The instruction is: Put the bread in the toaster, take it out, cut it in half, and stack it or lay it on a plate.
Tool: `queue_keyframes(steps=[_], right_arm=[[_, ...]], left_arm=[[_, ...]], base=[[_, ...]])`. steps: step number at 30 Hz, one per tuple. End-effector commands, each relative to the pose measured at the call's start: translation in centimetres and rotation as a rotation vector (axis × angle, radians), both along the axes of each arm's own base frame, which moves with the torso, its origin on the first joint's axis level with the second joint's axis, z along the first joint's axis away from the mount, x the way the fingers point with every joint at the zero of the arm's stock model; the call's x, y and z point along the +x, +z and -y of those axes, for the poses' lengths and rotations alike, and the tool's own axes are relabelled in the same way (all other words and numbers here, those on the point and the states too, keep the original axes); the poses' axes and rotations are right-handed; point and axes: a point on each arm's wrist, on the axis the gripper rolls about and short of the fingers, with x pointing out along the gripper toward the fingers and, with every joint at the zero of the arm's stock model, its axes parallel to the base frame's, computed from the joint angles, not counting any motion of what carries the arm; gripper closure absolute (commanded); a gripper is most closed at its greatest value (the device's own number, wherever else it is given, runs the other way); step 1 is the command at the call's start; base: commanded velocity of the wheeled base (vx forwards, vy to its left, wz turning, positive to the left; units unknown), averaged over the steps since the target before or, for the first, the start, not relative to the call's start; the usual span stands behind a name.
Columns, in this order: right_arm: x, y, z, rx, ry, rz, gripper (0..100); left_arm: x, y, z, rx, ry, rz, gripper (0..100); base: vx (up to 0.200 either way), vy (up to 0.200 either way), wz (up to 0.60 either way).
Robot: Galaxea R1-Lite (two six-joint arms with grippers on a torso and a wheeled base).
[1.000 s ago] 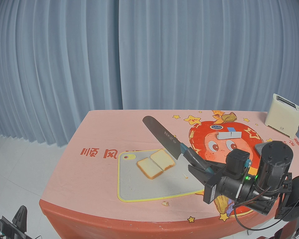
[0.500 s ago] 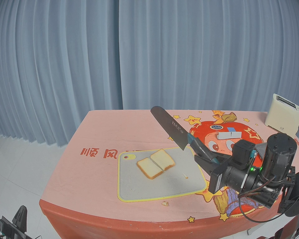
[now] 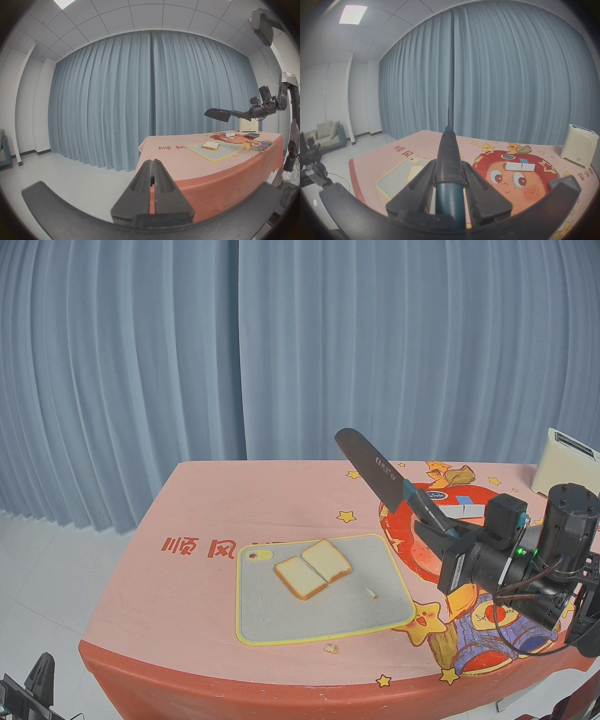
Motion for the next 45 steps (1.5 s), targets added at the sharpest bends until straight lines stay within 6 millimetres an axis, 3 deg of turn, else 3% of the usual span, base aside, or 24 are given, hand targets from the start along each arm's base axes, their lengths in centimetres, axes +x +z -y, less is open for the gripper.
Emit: queue_keyframes(steps=[1,12,18,23,29,35,45], right_arm=[[0.5,0.3,0.5,0.007,-0.029,0.007,100],[-0.1,-1.0,1.1,-0.023,-0.033,-0.032,100],[0.4,-0.7,1.7,-0.011,-0.066,-0.023,100],[2.1,1.0,4.0,0.031,-0.185,0.031,100],[2.7,0.8,6.1,0.040,-0.238,0.025,100],[0.3,-0.2,6.3,0.018,-0.174,-0.004,100],[0.9,-1.2,5.9,0.005,-0.168,-0.042,100]], left_arm=[[0.2,-0.5,0.0,0.000,0.000,-0.021,100],[0.2,-0.5,0.0,0.000,0.000,-0.021,100],[0.2,-0.5,0.0,0.000,0.000,-0.019,100],[0.2,-0.5,0.0,0.000,0.000,-0.021,100],[0.2,-0.5,0.0,0.000,0.000,-0.021,100],[0.2,-0.5,0.0,-0.002,0.002,-0.021,100],[0.2,-0.5,0.0,-0.002,0.002,-0.021,100]], base=[[0.000,0.000,0.00],[0.000,0.000,0.00],[0.000,0.000,0.00],[0.000,0.000,0.00],[0.000,0.000,0.00],[0.000,0.000,0.00],[0.000,0.000,0.00]])
